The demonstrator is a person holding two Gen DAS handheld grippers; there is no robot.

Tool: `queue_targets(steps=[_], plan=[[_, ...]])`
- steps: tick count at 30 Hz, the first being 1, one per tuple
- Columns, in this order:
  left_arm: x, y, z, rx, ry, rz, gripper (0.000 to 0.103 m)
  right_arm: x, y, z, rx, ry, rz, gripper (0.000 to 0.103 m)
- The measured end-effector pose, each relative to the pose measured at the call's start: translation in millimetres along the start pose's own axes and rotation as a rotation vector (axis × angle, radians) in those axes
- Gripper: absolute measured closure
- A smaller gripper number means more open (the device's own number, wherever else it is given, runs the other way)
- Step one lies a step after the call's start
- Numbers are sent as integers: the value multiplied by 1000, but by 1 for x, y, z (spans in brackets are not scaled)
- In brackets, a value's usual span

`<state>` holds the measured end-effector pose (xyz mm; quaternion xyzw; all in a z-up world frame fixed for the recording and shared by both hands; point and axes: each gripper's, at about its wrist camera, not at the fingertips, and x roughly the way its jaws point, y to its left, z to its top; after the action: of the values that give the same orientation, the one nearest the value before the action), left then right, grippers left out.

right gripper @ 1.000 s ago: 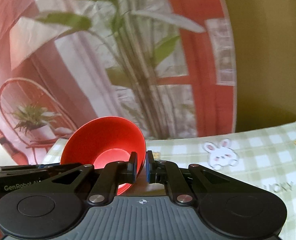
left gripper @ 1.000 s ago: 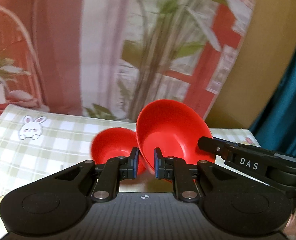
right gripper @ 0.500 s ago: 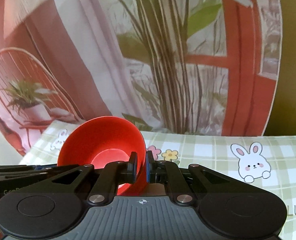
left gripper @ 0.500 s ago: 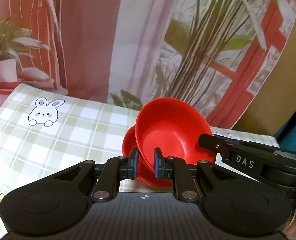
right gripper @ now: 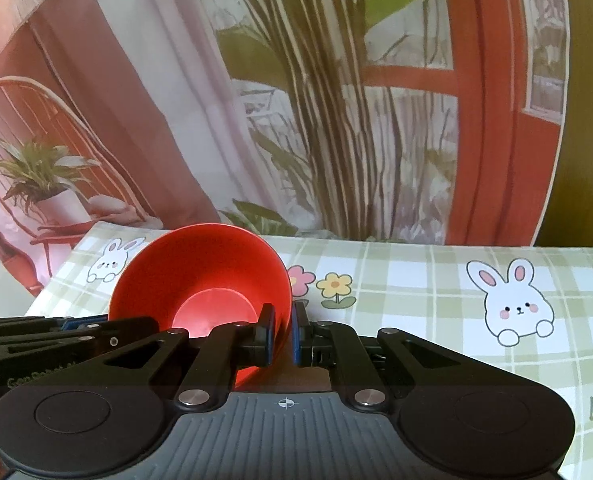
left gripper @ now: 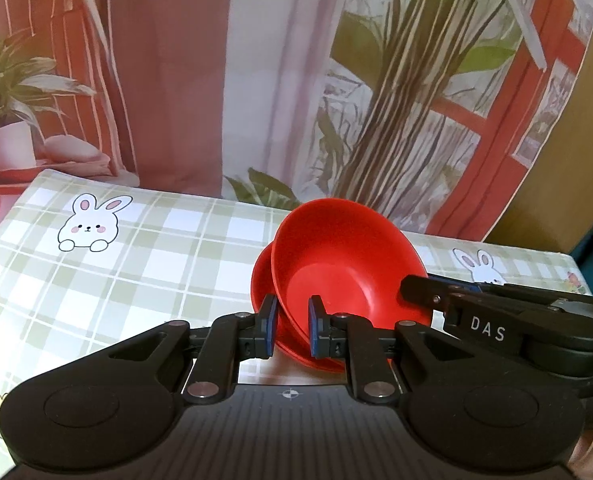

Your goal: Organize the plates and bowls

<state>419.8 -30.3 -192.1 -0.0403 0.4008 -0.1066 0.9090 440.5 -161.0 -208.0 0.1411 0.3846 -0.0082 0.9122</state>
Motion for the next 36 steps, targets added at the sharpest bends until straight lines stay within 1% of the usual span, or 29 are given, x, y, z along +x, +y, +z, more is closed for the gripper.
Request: queue_targets(steps=[2,3,4,7,11,19,22,27,31,36], plan=[[1,2,0,-4,11,1,78,0,1,-1,-4,8,-7,91],[2,2,0,-8,14,6,68,-1,1,-1,-4,8,-12,91],[2,3,0,-11,12,14,64,-3,1,-1,-1,7,-15,90],[-4,4,1,-20,0,29,64,-16,-2,1,17,-14,-9,90],[-25,4,4,-19,-32,25,64,-44,-6,5,37,-64,-1,90],[-92,-2,17,0,-129,19,64,-115,-19,8,84,-174,-2,90],[-118,-4,17,0,-158,11,64,-142,-24,3,90,-209,-6,90],[-162,-5,10,1,-189,2,64,-180,-34,-10,93,-241,-17,90],[-190,-2,3,-7,-195,-1,64,-210,-42,-18,94,-263,-23,90],[-223,3,-4,-1,-230,5,64,-242,-53,-29,90,-293,-28,89]])
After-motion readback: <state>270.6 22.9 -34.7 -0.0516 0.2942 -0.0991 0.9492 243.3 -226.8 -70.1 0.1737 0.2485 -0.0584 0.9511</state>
